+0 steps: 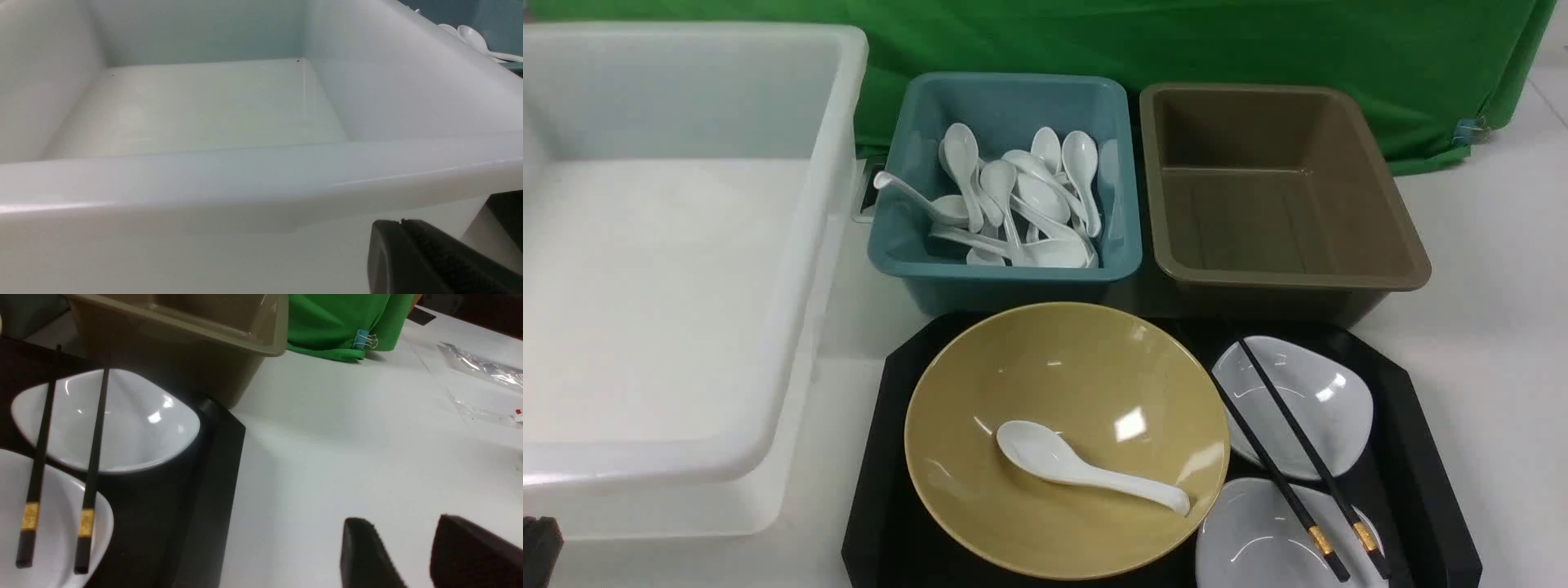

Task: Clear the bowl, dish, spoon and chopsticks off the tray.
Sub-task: Use the right arm to grab the chopsticks

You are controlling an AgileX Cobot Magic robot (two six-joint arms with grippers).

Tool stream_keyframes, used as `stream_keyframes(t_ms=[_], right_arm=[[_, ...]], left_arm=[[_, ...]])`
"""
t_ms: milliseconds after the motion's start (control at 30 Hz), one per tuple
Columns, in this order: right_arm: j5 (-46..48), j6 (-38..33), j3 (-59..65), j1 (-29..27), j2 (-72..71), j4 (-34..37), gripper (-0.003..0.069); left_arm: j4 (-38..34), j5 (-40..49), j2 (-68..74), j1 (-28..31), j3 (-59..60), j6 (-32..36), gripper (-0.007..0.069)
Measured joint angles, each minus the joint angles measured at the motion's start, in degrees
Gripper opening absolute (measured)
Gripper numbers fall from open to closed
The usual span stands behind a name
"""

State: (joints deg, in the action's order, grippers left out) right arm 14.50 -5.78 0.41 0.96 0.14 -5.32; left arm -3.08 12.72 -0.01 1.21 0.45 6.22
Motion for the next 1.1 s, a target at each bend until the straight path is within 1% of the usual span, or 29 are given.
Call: stream_keyframes(t_ms=[367, 433, 467, 533, 567, 600, 667, 733, 767, 800, 867, 900, 933, 967, 1000, 1033, 1067, 1100], right_arm=[[0.0, 0.0, 0.0, 0.0, 0.0, 0.0, 0.0243], [0.0, 0.0, 0.0, 0.0, 0.0, 0.0, 0.0243], [0.0, 0.0, 0.0, 0.0, 0.0, 0.0, 0.0243], [0.0, 0.0, 0.0, 0.0, 0.0, 0.0, 0.0243], [0.0, 0.0, 0.0, 0.0, 0.0, 0.0, 0.0243], [0.0, 0.0, 0.0, 0.0, 0.0, 0.0, 0.0243], [-0.1, 0.0, 0.0, 0.0, 0.0, 0.0, 0.0243], [-0.4, 0.0, 0.0, 0.0, 0.0, 0.0, 0.0243], [-0.5, 0.0, 0.0, 0.0, 0.0, 0.0, 0.0243], [-0.8, 0.0, 0.0, 0.0, 0.0, 0.0, 0.0243], [-2.9, 1.0, 0.0, 0.0, 0.0, 1.1, 0.0243], [-3.7, 1.6, 0.0, 0.0, 0.0, 1.8, 0.0243], [-7.8, 5.0, 0.0, 0.1, 0.0, 4.5, 0.0243], [-11.6, 8.7, 0.0, 0.1, 0.0, 6.7, 0.0243], [-16.3, 14.1, 0.0, 0.1, 0.0, 8.9, 0.0243], [-19.4, 17.9, 0.0, 0.1, 0.0, 10.0, 0.0243], [-23.9, 23.6, 0.0, 0.1, 0.0, 10.7, 0.0243], [-26.5, 26.9, 0.0, 0.1, 0.0, 11.0, 0.0243]], left_arm=[[0.3, -1.0, 0.0, 0.0, 0.0, -0.3, 0.0018], [-3.8, -5.4, 0.0, 0.0, 0.0, -2.5, 0.0018], [-4.4, -5.8, 0.0, 0.0, 0.0, -2.8, 0.0018], [-14.5, -12.4, 0.0, 0.0, 0.0, -8.4, 0.0018], [-15.2, -12.7, 0.0, 0.0, 0.0, -8.9, 0.0018], [-20.9, -17.6, 0.0, 0.0, 0.0, -12.3, 0.0018], [-22.7, -20.3, 0.0, 0.0, 0.0, -14.0, 0.0018], [-25.1, -26.4, 0.0, 0.0, 0.0, -19.0, 0.0018], [-25.2, -31.6, 0.0, 0.0, 0.0, -22.9, 0.0018], [-24.6, -34.2, 0.0, 0.0, 0.0, -24.7, 0.0018], [-22.3, -40.9, 0.0, 0.0, -0.2, -30.3, 0.0018], [-21.6, -41.7, -0.1, 0.0, -0.6, -31.7, 0.0018], [-18.6, -41.8, -0.1, 0.0, -3.1, -36.4, 0.0018], [-15.9, -40.0, -0.1, 0.0, -6.0, -39.4, 0.0018], [-11.7, -35.6, 0.7, 0.0, -10.5, -42.7, 0.0018], [-7.6, -31.2, 2.1, 0.0, -14.8, -45.3, 0.0018], [-3.3, -27.1, 3.6, 0.0, -18.6, -47.8, 0.0018], [-0.2, -22.5, 5.5, 0.0, -23.4, -49.3, 0.0018]])
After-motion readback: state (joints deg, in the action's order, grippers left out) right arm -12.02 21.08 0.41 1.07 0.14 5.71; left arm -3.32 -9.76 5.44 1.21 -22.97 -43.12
